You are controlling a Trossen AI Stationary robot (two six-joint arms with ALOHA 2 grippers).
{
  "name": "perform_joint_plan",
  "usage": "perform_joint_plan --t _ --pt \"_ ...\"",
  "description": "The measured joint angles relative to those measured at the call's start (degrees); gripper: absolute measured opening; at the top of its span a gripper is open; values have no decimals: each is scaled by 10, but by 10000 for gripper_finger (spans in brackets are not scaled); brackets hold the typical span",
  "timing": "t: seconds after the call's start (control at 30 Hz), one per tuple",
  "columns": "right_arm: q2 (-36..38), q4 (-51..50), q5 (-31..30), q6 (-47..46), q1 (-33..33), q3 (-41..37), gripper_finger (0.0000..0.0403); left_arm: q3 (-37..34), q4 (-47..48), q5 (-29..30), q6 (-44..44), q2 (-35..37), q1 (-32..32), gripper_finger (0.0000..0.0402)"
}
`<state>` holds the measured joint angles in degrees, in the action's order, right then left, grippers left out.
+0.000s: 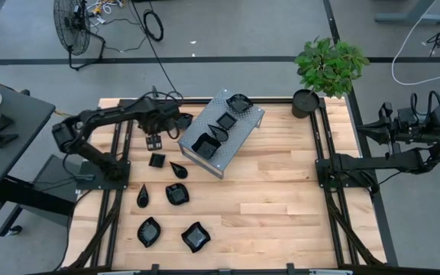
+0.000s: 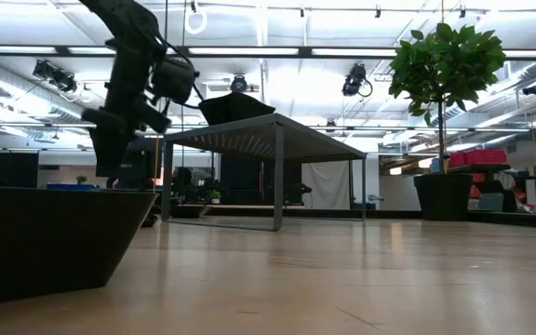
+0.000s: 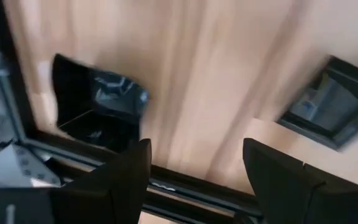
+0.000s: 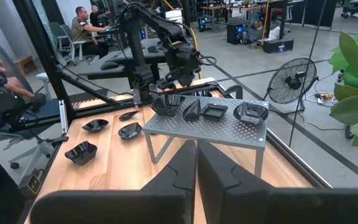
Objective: Pick & Place Mini shaped plates
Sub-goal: Stack the black distorted square shape plate on top of the black distorted square shape plate on the shelf
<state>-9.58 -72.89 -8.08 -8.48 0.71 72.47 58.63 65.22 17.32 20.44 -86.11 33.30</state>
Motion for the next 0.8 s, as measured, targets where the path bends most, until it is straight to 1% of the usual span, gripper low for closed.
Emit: perform_joint_plan --t 0.1,0.17,0.3,0.57,0.8 --pt "0 0 0 0 0 0 20 0 -13 23 -3 -20 7 256" --pt "0 0 0 0 0 0 20 0 -17 28 -4 -31 15 256" --pt "0 0 0 0 0 0 20 0 -16 31 -19 -48 31 256" --pt "0 0 0 0 0 0 20 0 -19 35 -18 -84 57 256" --pt "0 0 0 0 0 0 20 0 -45 37 -18 -116 72 256"
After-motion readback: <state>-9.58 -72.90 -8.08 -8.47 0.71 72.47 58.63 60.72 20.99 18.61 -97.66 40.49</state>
